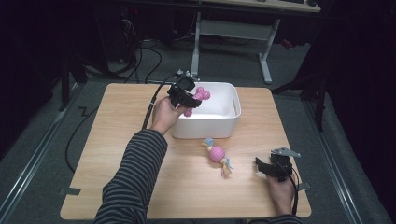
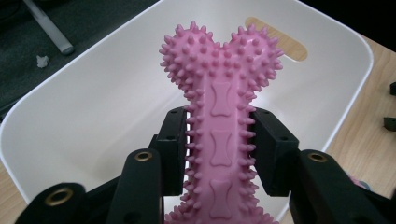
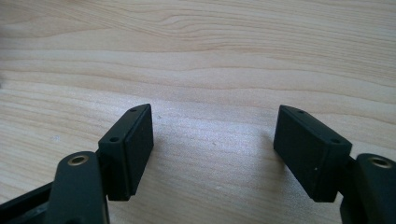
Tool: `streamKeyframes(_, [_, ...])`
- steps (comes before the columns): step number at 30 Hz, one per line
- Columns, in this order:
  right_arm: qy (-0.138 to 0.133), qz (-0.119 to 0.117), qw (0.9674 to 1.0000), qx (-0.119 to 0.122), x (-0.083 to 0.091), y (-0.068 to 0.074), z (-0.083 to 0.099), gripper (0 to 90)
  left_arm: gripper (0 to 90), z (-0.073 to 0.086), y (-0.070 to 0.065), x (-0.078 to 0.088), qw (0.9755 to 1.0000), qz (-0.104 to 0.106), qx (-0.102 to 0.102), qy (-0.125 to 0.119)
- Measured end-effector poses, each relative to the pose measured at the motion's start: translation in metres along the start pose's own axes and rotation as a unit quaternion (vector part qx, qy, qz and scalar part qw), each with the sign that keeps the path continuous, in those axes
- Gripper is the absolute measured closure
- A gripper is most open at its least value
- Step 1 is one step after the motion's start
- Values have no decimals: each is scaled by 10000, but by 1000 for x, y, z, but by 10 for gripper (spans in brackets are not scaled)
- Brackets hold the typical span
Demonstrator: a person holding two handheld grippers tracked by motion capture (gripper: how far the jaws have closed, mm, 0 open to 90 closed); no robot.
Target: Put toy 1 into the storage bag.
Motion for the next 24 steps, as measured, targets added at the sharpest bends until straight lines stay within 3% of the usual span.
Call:
streamKeyframes(14, [1,1,10000,5,0,0,0,289,588,1,2,-14,9997,-216,-39,110])
streamKeyframes(24, [6,3,10000,5,0,0,0,290,586,2,0,-21,9994,-232,-110,250])
Point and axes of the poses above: each handheld gripper's, and its own axes: x roughly backward along the jaws, z roughly out of its underside, y roughly to its left, the point moved 1 cm from there along -x, roughly forward along the jaws, and after that the axes turned 5 degrees about y, right-handed, at the moved point
